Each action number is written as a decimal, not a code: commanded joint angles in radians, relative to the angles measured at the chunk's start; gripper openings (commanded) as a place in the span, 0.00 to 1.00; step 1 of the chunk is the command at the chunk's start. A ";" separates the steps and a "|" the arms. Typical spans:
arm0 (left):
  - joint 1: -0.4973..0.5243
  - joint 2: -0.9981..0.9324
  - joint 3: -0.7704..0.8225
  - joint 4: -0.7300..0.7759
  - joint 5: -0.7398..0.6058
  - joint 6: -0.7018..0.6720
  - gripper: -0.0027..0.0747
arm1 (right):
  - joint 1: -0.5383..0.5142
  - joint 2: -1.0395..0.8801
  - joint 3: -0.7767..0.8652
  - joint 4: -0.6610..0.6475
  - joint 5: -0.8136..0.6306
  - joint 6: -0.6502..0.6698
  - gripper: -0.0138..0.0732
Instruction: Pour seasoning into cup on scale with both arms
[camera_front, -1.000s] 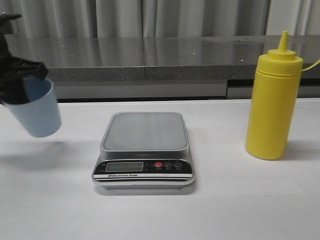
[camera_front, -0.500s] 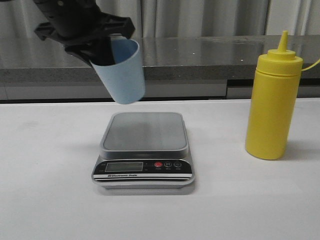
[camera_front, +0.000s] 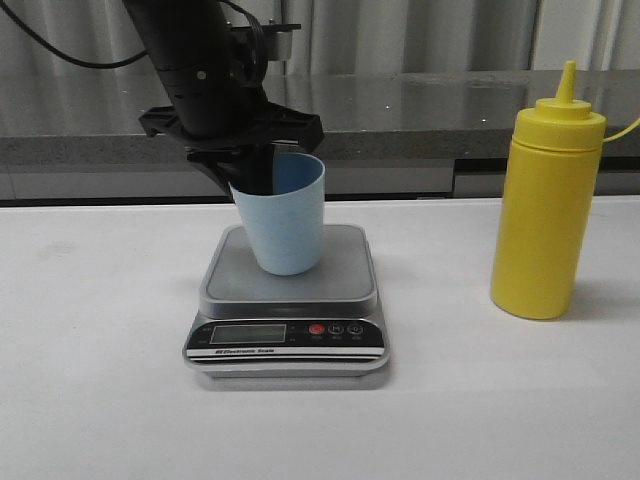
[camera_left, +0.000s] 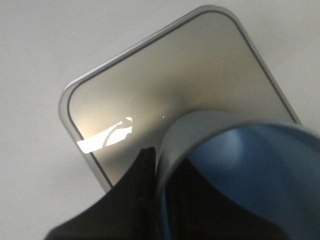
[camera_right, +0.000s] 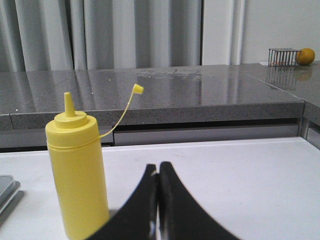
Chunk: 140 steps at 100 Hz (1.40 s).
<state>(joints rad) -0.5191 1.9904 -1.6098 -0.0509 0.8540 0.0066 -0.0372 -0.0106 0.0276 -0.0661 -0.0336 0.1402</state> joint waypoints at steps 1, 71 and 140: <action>-0.007 -0.055 -0.034 0.000 -0.027 0.001 0.17 | -0.007 -0.023 -0.018 -0.007 -0.076 -0.006 0.08; -0.007 -0.118 -0.034 -0.009 -0.096 -0.016 0.55 | -0.007 -0.023 -0.018 -0.007 -0.076 -0.006 0.08; 0.037 -0.549 0.241 -0.007 -0.266 -0.044 0.01 | -0.007 -0.023 -0.018 -0.007 -0.076 -0.006 0.08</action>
<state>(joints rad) -0.5049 1.5393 -1.3905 -0.0485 0.6764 -0.0261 -0.0372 -0.0106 0.0276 -0.0661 -0.0336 0.1402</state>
